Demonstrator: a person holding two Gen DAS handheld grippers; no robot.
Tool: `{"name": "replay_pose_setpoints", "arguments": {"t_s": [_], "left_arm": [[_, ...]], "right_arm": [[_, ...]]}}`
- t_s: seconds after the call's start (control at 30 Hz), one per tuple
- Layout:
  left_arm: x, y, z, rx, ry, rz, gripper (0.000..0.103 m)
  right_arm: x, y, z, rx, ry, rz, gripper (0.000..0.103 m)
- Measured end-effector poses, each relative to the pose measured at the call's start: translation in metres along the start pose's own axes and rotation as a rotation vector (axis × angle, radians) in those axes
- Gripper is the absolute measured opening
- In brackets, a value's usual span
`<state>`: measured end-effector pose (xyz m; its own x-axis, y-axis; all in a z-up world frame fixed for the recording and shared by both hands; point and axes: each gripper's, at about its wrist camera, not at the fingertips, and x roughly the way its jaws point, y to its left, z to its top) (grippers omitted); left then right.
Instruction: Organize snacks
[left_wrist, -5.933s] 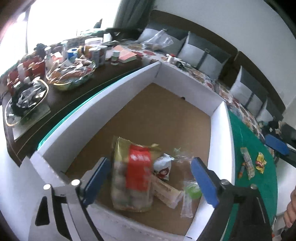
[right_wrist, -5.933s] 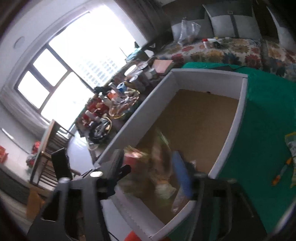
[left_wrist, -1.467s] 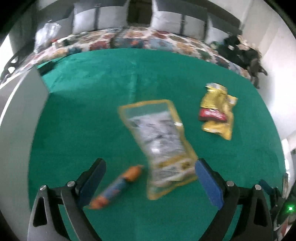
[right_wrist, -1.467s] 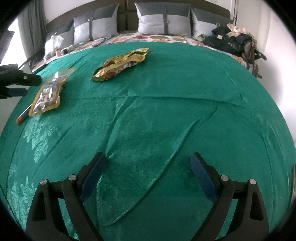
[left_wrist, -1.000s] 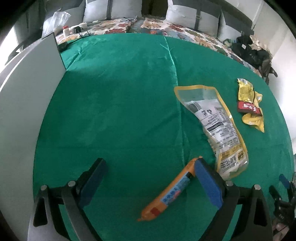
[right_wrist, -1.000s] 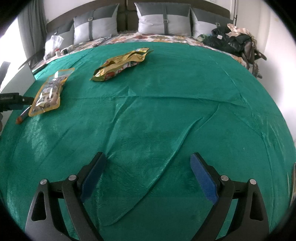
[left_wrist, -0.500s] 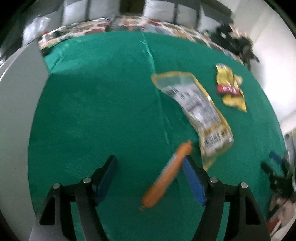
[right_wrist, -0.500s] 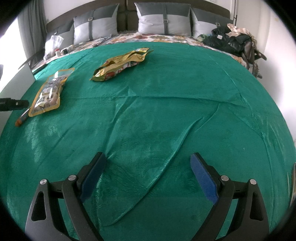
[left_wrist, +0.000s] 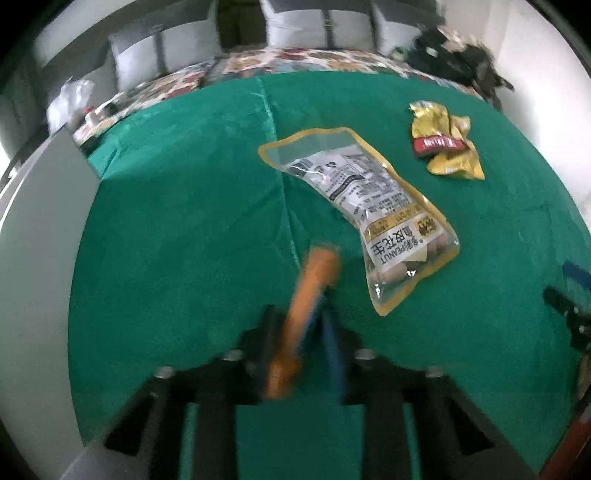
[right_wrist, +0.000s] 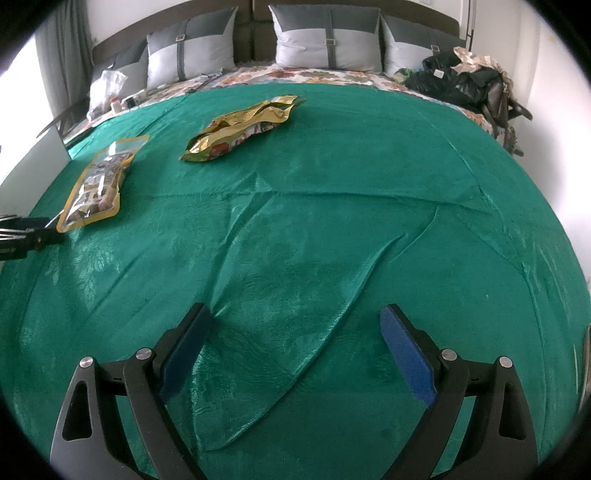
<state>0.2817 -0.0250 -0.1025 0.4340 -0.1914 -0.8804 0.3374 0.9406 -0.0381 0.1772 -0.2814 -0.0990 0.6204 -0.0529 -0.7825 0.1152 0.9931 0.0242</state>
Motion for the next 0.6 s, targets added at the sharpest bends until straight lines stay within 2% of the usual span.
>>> {"name": "replay_pose_setpoints", "arguments": {"t_s": [0.23, 0.4, 0.43, 0.47, 0.53, 0.57, 0.6], "left_arm": [[-0.019, 0.023, -0.029, -0.203, -0.053, 0.029, 0.016], [-0.020, 0.029, -0.046, -0.228, -0.070, 0.041, 0.016], [-0.020, 0.030, -0.047, -0.235, -0.096, 0.042, 0.017], [-0.019, 0.031, -0.046, -0.242, -0.103, 0.048, 0.022], [-0.018, 0.033, -0.045, -0.258, -0.120, 0.043, 0.043], [-0.016, 0.033, -0.044, -0.258, -0.124, 0.045, 0.064], [-0.013, 0.031, -0.042, -0.257, -0.116, 0.060, 0.081]], "right_arm": [[0.000, 0.000, 0.000, 0.000, 0.000, 0.000, 0.095], [0.000, 0.000, 0.000, 0.000, 0.000, 0.000, 0.095], [0.000, 0.000, 0.000, 0.000, -0.001, 0.000, 0.095], [0.000, 0.000, 0.000, 0.000, -0.001, 0.000, 0.095], [0.000, 0.000, 0.000, 0.000, -0.001, 0.000, 0.095], [0.000, 0.000, 0.000, 0.000, -0.001, 0.000, 0.095], [0.000, 0.000, 0.000, 0.000, -0.001, 0.000, 0.095]]}}
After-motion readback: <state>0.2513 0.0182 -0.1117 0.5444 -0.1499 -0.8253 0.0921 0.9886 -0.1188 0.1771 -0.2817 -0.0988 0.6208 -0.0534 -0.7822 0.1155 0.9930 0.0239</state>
